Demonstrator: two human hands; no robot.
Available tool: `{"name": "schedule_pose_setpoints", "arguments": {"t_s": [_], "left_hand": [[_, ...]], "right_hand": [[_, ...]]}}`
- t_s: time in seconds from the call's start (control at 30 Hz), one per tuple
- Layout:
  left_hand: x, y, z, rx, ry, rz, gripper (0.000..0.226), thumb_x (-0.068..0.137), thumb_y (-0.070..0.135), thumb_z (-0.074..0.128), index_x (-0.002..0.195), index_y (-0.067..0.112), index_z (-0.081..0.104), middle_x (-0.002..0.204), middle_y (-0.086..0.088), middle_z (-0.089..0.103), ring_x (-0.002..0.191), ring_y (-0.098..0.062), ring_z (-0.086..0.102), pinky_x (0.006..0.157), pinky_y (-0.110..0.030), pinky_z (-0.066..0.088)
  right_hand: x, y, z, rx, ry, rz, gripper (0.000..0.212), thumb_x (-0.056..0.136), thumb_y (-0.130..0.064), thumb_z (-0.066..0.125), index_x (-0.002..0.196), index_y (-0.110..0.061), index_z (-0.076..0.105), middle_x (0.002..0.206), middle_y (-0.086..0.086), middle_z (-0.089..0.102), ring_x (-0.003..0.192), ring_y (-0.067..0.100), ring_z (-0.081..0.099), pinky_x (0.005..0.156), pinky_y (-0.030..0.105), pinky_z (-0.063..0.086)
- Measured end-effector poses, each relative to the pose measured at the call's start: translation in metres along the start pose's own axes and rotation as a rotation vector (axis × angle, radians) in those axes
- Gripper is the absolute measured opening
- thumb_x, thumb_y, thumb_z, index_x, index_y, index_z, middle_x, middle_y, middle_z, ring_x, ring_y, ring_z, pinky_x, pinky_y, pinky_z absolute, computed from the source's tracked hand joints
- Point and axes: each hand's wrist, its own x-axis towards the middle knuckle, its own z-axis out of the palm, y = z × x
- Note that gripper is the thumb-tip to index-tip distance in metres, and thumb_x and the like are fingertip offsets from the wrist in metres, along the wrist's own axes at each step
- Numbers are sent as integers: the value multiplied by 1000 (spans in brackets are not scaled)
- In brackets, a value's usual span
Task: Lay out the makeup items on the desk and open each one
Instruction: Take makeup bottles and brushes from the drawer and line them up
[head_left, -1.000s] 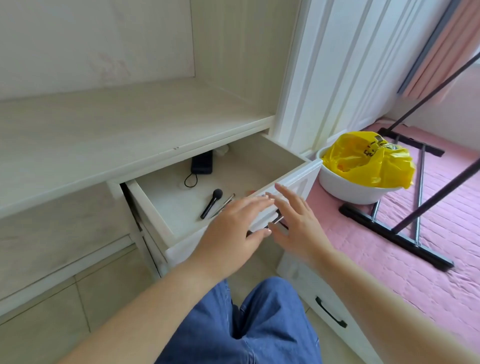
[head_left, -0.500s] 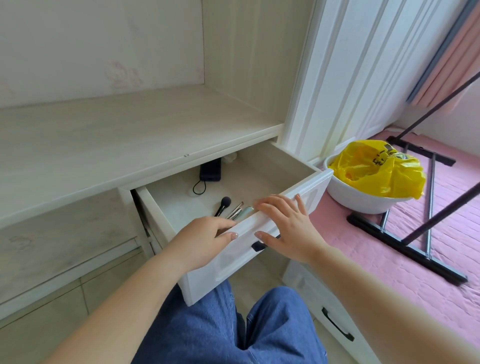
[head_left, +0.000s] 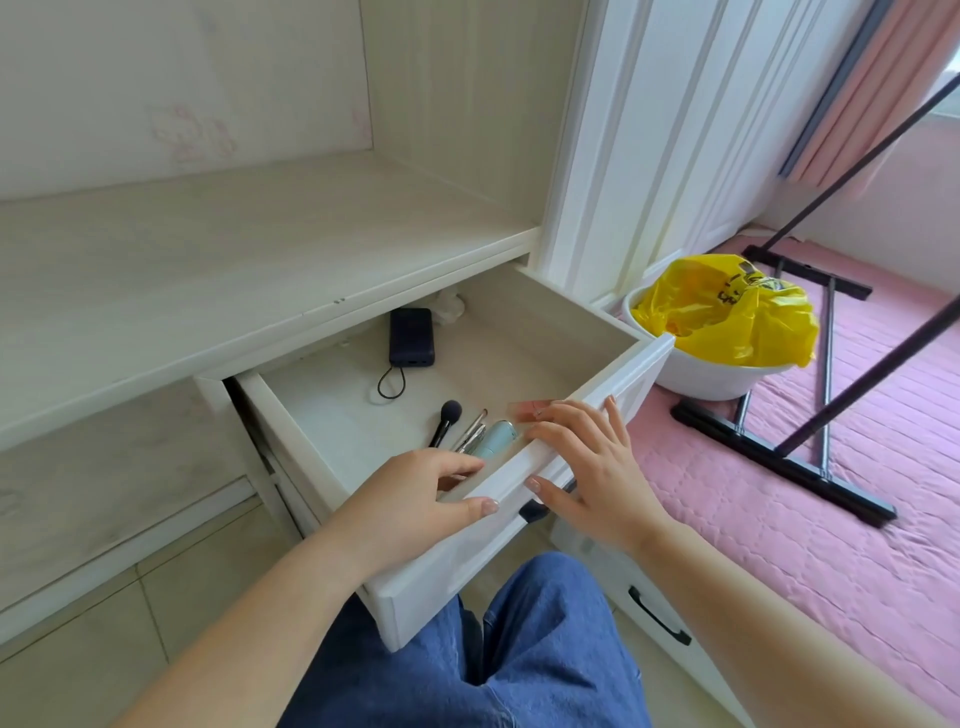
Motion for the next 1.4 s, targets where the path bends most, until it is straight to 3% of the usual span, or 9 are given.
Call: {"name": "schedule_pose_setpoints", "arguments": {"t_s": [0.43, 0.53, 0.73, 0.83, 0.93, 1.03, 1.13, 1.2, 1.4], "left_hand": [[46, 4, -24, -64, -16, -61, 45, 88, 39, 60, 130, 25, 54, 118, 13, 63, 86, 8, 56, 74, -9, 43], [81, 1, -25, -52, -9, -143, 51, 84, 32, 67, 132, 20, 52, 117, 6, 63, 96, -5, 59, 79, -18, 50], [130, -10, -2, 231, -121, -263, 59, 80, 37, 70, 131, 13, 51, 120, -2, 63, 109, -19, 58, 92, -29, 47], [138, -10, 16, 418, -149, -218, 31, 77, 43, 66, 97, 20, 63, 103, -4, 64, 90, -21, 59, 73, -32, 50], [142, -12, 30, 523, -193, -186, 29, 77, 38, 61, 62, 21, 42, 81, -10, 56, 80, -24, 54, 53, -28, 36], [143, -16, 36, 576, -220, -164, 16, 81, 33, 54, 77, 20, 46, 93, -4, 58, 80, -23, 50, 63, -30, 39], [143, -19, 41, 592, -261, -168, 13, 85, 25, 41, 92, 19, 51, 105, -5, 58, 82, -25, 53, 61, -29, 37], [145, -21, 45, 601, -251, -153, 14, 85, 25, 40, 89, 18, 51, 95, -3, 57, 73, -21, 49, 54, -27, 32], [149, -28, 41, 472, -217, -219, 21, 80, 39, 60, 76, 23, 47, 66, 8, 44, 68, -18, 49, 60, -28, 41]], "right_hand": [[47, 23, -23, 188, -26, 218, 31, 92, -45, 44, 113, -32, 62, 114, -13, 61, 115, 7, 50, 114, 51, 13], [90, 46, -22, 214, -210, 286, 22, 87, -33, 58, 108, -32, 66, 102, -11, 61, 100, 10, 55, 97, 36, 40], [145, 77, 9, -48, -718, 224, 28, 84, -31, 61, 112, -30, 64, 102, -11, 62, 95, 12, 58, 84, 26, 46], [155, 81, 26, -194, -971, 190, 43, 81, -41, 59, 122, -29, 56, 111, -8, 58, 93, 14, 50, 82, 29, 45], [162, 84, 37, -373, -1154, 146, 51, 81, -42, 57, 128, -24, 50, 114, -3, 57, 100, 21, 53, 81, 32, 45], [169, 84, 44, -459, -1249, 140, 41, 79, -24, 61, 119, -16, 60, 115, 2, 63, 104, 25, 59, 85, 34, 50], [169, 82, 54, -503, -1281, 91, 14, 83, -25, 59, 77, -13, 65, 79, 1, 62, 80, 25, 59, 76, 32, 50], [169, 81, 59, -541, -1299, 78, 32, 88, -30, 55, 59, -15, 54, 65, -2, 53, 71, 24, 53, 72, 30, 48], [166, 81, 69, -566, -1316, 28, 22, 89, -26, 51, 72, -13, 55, 69, -3, 50, 73, 23, 52, 66, 29, 42]]}}
